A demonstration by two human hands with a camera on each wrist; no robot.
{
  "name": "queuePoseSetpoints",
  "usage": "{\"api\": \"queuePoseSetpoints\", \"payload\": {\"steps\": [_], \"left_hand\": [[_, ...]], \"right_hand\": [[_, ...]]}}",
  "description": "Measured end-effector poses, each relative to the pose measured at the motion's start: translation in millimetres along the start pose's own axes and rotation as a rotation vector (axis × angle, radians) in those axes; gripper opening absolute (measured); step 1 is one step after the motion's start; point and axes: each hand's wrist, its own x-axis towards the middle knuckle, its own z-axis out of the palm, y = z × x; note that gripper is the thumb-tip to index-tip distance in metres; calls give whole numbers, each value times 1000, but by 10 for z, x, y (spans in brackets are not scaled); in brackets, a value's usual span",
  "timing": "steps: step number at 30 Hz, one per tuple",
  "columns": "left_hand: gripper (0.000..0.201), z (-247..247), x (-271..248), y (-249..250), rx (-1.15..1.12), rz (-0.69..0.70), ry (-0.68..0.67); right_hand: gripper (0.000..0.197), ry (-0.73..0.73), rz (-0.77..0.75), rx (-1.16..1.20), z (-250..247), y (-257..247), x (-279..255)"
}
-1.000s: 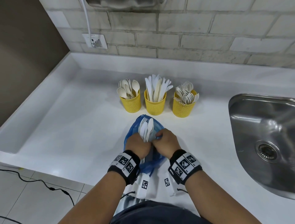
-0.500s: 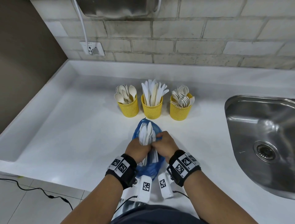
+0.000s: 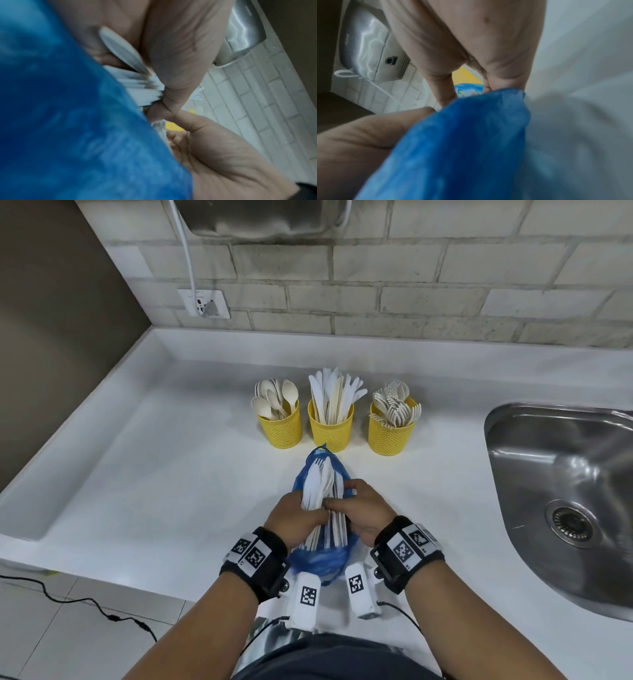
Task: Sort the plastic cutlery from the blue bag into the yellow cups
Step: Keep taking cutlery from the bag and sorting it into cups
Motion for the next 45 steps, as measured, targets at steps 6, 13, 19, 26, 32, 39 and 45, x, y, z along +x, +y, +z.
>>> {"api": "queuePoseSetpoints", "payload": {"steps": [6,13,19,26,32,39,45], "left_hand": [[26,-30,-27,-34,-219,-85,34],[20,29,23,-51,-74,-6,113],[9,5,116,-84,86,-5,148],[22,-8,119,-49,-189,-81,-7],[28,51,167,-93,-120,5,-151],[31,84,205,-119,-6,-54,21],[15,-42,160,-128,-94,-85,-32]], "right_hand": [[66,-49,-59,19,-24,11,-41],[53,20,-92,22,49,10,-58],[29,-11,-82,32,33,16,-67],[27,59,-118,-153,-7,51,-3],[32,-37,-45,-410,88,-152,-91],[27,-92,21,-420,61,-284,-175],[30,276,-331,-569,-146,-272,12]]}}
